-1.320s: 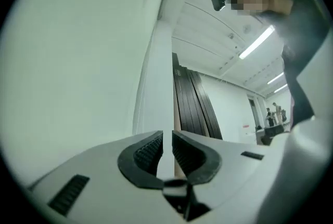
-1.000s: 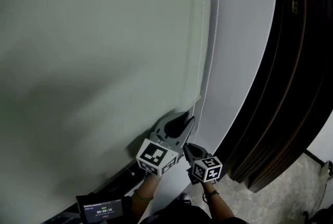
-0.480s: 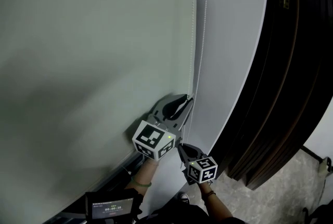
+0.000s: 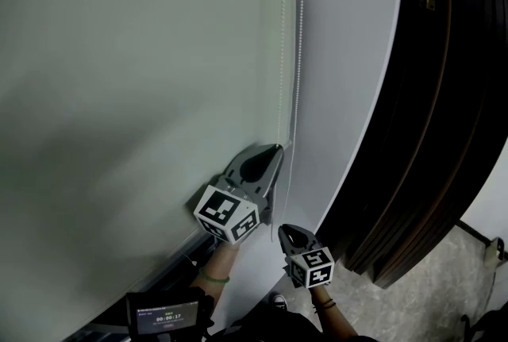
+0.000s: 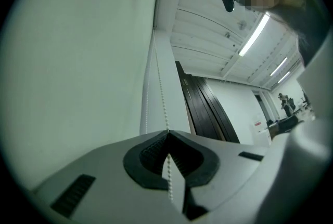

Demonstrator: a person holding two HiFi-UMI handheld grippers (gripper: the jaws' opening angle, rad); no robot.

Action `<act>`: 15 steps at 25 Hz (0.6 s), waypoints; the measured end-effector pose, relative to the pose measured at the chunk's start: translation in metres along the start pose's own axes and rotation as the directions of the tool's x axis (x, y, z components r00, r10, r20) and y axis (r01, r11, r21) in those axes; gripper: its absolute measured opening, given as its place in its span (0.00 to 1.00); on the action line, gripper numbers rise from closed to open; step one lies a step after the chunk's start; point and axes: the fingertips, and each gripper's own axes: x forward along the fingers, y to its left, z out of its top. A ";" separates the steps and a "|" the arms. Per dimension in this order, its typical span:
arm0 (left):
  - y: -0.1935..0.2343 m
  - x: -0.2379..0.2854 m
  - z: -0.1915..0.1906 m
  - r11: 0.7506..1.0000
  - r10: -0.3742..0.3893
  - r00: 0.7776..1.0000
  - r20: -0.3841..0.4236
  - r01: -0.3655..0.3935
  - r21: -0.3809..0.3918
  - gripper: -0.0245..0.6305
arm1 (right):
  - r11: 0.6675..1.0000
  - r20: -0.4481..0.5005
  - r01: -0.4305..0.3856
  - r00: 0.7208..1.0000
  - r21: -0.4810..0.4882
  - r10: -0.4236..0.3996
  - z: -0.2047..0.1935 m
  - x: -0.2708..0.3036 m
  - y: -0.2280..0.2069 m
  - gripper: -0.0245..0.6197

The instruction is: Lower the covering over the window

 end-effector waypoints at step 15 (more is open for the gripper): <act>-0.004 -0.028 -0.099 0.996 0.037 0.983 -0.180 -0.050 -0.072 0.04 | 0.997 0.280 -0.038 0.960 0.072 0.016 0.133 -0.056 -0.021 0.07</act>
